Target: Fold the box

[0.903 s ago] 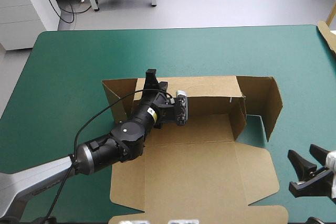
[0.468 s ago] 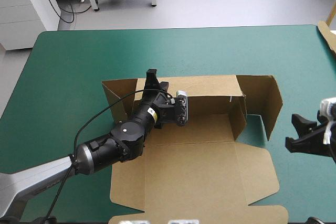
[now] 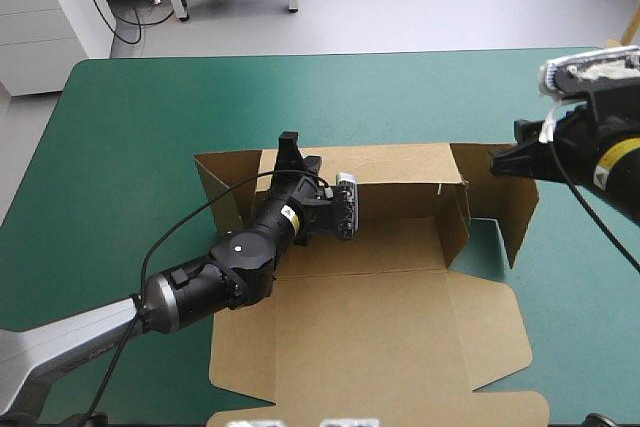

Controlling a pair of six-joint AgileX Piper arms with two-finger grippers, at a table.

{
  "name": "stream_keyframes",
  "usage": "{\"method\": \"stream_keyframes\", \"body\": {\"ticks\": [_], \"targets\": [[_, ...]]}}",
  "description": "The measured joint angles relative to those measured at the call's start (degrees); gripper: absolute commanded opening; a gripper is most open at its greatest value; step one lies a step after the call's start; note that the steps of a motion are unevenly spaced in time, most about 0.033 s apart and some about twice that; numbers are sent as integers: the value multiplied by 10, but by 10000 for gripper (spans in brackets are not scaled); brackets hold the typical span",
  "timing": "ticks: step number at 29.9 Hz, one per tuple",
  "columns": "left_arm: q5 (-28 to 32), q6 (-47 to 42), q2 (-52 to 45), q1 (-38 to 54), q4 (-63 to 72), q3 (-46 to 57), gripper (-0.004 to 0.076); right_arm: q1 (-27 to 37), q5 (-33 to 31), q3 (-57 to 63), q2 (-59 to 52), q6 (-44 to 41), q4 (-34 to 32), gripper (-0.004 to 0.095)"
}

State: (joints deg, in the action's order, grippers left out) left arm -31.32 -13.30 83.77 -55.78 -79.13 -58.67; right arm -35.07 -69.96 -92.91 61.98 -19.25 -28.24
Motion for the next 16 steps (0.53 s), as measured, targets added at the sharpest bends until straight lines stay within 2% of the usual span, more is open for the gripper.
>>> {"method": "stream_keyframes", "body": {"ticks": [4,8,10,16], "targets": [[0,0,0,0,0,0,-8,16,0,-55,52,1,-5,514],[-1,0,0,0,0,0,-8,73,0,-110,104,20,18,514],[-1,0,0,0,0,0,-8,106,0,-132,126,44,50,512],[-1,0,0,0,0,0,-8,235,0,-180,216,135,199,512]]}}
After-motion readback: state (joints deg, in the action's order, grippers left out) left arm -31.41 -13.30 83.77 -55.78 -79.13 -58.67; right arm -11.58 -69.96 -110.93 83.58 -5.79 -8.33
